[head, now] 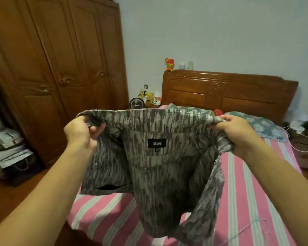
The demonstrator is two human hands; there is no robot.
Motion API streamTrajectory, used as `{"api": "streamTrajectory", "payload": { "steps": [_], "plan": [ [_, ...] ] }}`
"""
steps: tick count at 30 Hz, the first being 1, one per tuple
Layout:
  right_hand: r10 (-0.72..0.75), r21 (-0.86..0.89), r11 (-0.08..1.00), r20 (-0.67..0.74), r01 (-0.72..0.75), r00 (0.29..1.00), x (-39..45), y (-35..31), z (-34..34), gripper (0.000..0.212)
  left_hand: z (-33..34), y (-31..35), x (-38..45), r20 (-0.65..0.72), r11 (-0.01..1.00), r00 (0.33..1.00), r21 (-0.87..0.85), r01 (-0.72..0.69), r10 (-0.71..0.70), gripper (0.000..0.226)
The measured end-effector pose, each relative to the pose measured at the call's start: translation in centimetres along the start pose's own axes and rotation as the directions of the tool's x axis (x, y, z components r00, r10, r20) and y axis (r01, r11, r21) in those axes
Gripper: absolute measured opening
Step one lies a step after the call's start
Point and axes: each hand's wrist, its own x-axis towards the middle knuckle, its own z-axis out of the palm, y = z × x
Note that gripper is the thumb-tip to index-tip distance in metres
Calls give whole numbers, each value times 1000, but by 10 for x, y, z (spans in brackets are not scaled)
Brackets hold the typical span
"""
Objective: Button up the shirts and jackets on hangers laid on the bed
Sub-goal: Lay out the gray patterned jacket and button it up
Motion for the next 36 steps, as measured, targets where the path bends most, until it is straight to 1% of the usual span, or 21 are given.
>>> {"api": "streamTrajectory", "payload": {
  "steps": [3, 6, 10, 14, 15, 17, 18, 19, 20, 21, 22, 23, 25, 26, 27, 28, 29, 30, 32, 34, 36],
  "plan": [
    [38, 266, 963, 7, -39, 999, 21, -34, -3, 22, 34, 32, -24, 57, 988, 993, -120, -97, 105, 25],
    [113, 366, 928, -85, -74, 990, 40, -60, -3, 14, 68, 49, -30, 156, 982, 972, -103, -161, 176, 26],
    [190, 396, 914, -232, -86, 954, 87, -48, -4, 16, 109, 28, 6, 324, 998, 946, 54, 19, -36, 25],
    [235, 454, 891, -422, -21, 876, 183, 36, 0, 18, 151, -56, 67, 313, 979, 940, 186, 81, -137, 27],
    [255, 428, 903, -454, -43, 854, 225, 78, -6, 22, 159, -89, 84, 298, 976, 944, 204, 81, -140, 26],
    [385, 358, 906, -470, -227, 794, 267, 154, -6, 40, 168, -167, 121, 307, 936, 946, 351, -10, -105, 13],
    [433, 354, 890, -457, -288, 777, 271, 192, -8, 29, 164, -213, 138, 361, 864, 923, 499, -69, -135, 7],
    [505, 324, 858, -390, -398, 770, 250, 211, 6, 12, 154, -262, 152, 419, 737, 878, 665, -123, -231, 14],
    [589, 245, 808, -324, -536, 740, 221, 225, 21, 7, 136, -303, 157, 445, 584, 804, 797, -155, -395, 30],
    [653, 103, 746, -309, -658, 692, 197, 250, 28, 9, 109, -343, 158, 438, 446, 691, 876, -184, -575, 44],
    [697, -73, 658, -317, -750, 643, 172, 280, 28, 14, 77, -372, 154, 385, 307, 569, 923, -232, -727, 51],
    [715, -280, 554, -322, -784, 620, 146, 313, 21, 16, 42, -397, 149, 308, 169, 474, 935, -312, -825, 50],
    [762, -525, 318, -354, -789, 542, 82, 375, 1, 16, -38, -438, 143, 149, -41, 380, 893, -447, -913, 44],
    [816, -513, 213, -375, -831, 441, 47, 401, -6, 10, -73, -448, 138, 47, -115, 342, 892, -438, -938, 41],
    [861, -474, 108, -394, -874, 321, 10, 420, -13, 3, -102, -459, 138, -50, -182, 315, 896, -405, -948, 39],
    [888, -423, -3, -418, -906, 192, -22, 433, -19, 5, -124, -466, 137, -144, -252, 292, 891, -377, -946, 41],
    [891, -395, -72, -437, -916, 119, -49, 442, -26, 4, -140, -470, 136, -197, -289, 267, 883, -371, -943, 43],
    [884, -353, -106, -461, -929, 75, -67, 452, -34, 1, -149, -474, 135, -224, -312, 259, 870, -382, -940, 45],
    [873, -318, -115, -484, -941, 57, -81, 470, -52, 4, -161, -485, 133, -247, -339, 261, 845, -414, -933, 46],
    [860, -224, -43, -505, -974, 78, -71, 480, -62, 12, -161, -496, 131, -262, -363, 280, 832, -419, -924, 45],
    [869, -206, 26, -479, -978, 124, -47, 497, -71, 23, -157, -507, 126, -258, -376, 303, 811, -449, -917, 44]
  ]
}}
